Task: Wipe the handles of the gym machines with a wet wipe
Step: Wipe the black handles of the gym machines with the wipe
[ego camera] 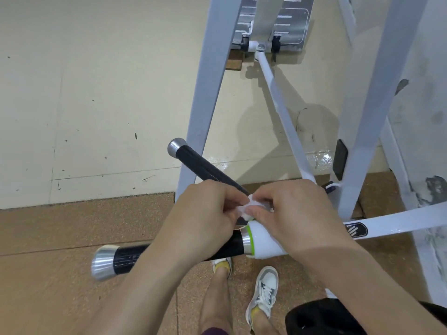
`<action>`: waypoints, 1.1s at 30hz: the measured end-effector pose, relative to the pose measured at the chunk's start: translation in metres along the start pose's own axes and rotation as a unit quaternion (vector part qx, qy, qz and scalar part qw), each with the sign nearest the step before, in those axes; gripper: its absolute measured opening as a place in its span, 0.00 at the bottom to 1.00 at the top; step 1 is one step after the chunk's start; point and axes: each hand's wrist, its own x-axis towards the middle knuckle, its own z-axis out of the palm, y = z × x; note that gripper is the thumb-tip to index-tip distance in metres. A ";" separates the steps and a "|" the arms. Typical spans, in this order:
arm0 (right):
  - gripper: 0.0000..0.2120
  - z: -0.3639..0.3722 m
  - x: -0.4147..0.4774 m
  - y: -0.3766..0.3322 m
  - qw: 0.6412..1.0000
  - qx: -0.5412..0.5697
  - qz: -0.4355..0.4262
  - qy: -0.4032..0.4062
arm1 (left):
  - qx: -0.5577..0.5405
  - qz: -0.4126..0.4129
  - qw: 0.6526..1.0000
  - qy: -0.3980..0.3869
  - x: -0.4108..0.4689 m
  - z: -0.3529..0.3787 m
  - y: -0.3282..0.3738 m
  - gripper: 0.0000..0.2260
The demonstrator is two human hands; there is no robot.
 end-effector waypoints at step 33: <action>0.07 0.004 0.025 0.010 0.996 0.035 -0.066 -0.053 | 0.058 0.019 0.994 0.094 -0.001 -0.009 -0.017 0.07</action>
